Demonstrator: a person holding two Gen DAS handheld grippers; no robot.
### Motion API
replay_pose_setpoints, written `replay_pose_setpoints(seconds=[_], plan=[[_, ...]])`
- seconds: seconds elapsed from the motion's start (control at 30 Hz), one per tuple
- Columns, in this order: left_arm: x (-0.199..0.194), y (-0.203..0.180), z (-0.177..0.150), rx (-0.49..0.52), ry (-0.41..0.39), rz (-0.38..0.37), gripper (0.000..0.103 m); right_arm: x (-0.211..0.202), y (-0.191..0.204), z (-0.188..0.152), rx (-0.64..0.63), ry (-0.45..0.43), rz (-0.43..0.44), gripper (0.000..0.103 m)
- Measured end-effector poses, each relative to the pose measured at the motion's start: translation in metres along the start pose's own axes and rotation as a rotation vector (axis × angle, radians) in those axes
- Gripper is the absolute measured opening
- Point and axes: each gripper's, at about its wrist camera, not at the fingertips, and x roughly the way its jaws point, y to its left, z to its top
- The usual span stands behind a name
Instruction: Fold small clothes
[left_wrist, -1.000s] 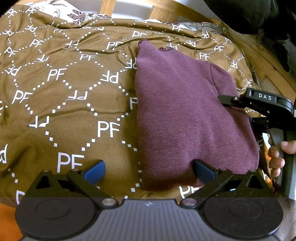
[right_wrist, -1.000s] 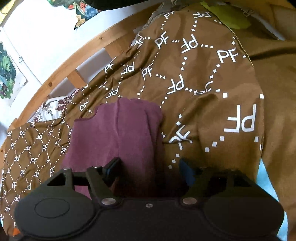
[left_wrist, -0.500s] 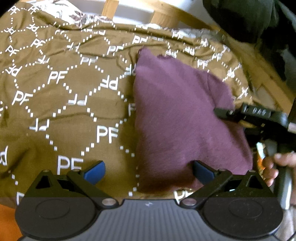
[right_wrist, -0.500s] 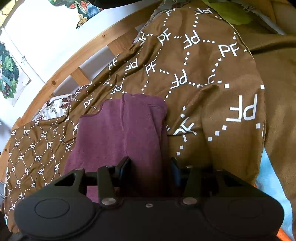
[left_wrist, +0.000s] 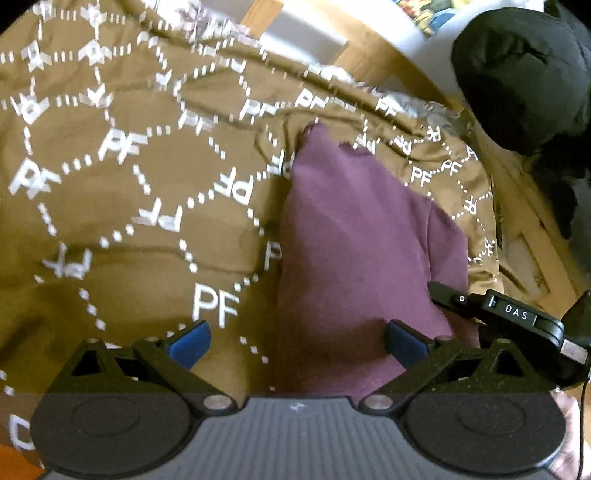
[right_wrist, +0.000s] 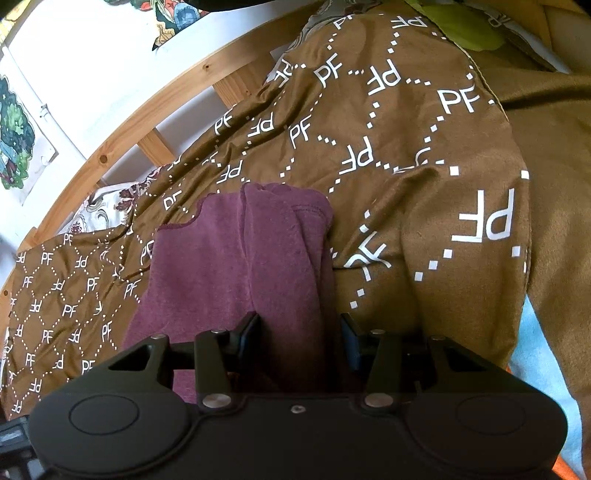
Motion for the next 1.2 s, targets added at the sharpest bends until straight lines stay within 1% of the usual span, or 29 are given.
replay_pose_setpoints(seconds=[0.07,0.27,0.47,0.63,0.8,0.87,0.9,0.93,0.97,1.03,1.07,1.13,1.2], plan=[[0.003,0.003,0.000,-0.023,0.013,-0.018,0.102,0.000,0.000,0.000,0.002,0.000,0.001,0.049],[0.005,0.001,-0.001,-0.007,0.025,-0.013,0.102,0.001,0.000,0.000,0.004,-0.001,0.000,0.049],[0.005,-0.001,-0.003,0.005,0.038,-0.029,0.101,0.001,-0.001,0.000,0.011,-0.001,0.005,0.049],[0.006,-0.003,-0.005,0.020,0.052,-0.052,0.093,0.001,-0.001,-0.001,0.011,-0.002,0.004,0.049],[0.009,-0.001,-0.006,-0.007,0.076,-0.084,0.089,0.001,-0.001,-0.001,0.011,-0.003,0.004,0.049],[0.010,-0.002,-0.006,-0.008,0.088,-0.103,0.082,0.001,-0.001,-0.001,0.010,-0.004,0.004,0.049],[0.010,-0.002,-0.006,-0.013,0.095,-0.122,0.072,0.000,-0.001,-0.001,0.007,-0.007,0.004,0.049],[0.010,-0.001,-0.007,-0.025,0.100,-0.132,0.070,0.000,0.001,-0.001,0.000,-0.009,0.006,0.049],[0.009,-0.002,-0.007,-0.027,0.095,-0.126,0.069,-0.001,0.002,-0.002,-0.013,-0.012,0.007,0.046],[0.006,-0.003,-0.007,-0.021,0.083,-0.112,0.059,-0.003,0.008,-0.002,-0.053,-0.023,0.004,0.042],[0.004,-0.004,-0.007,-0.016,0.073,-0.109,0.056,-0.004,0.012,-0.003,-0.075,-0.028,-0.001,0.040],[-0.003,-0.012,-0.008,0.028,0.042,-0.095,0.048,-0.006,0.020,-0.004,-0.130,-0.046,-0.016,0.035],[-0.012,-0.023,-0.009,0.100,0.000,-0.067,0.045,-0.010,0.031,-0.007,-0.204,-0.080,-0.029,0.030]])
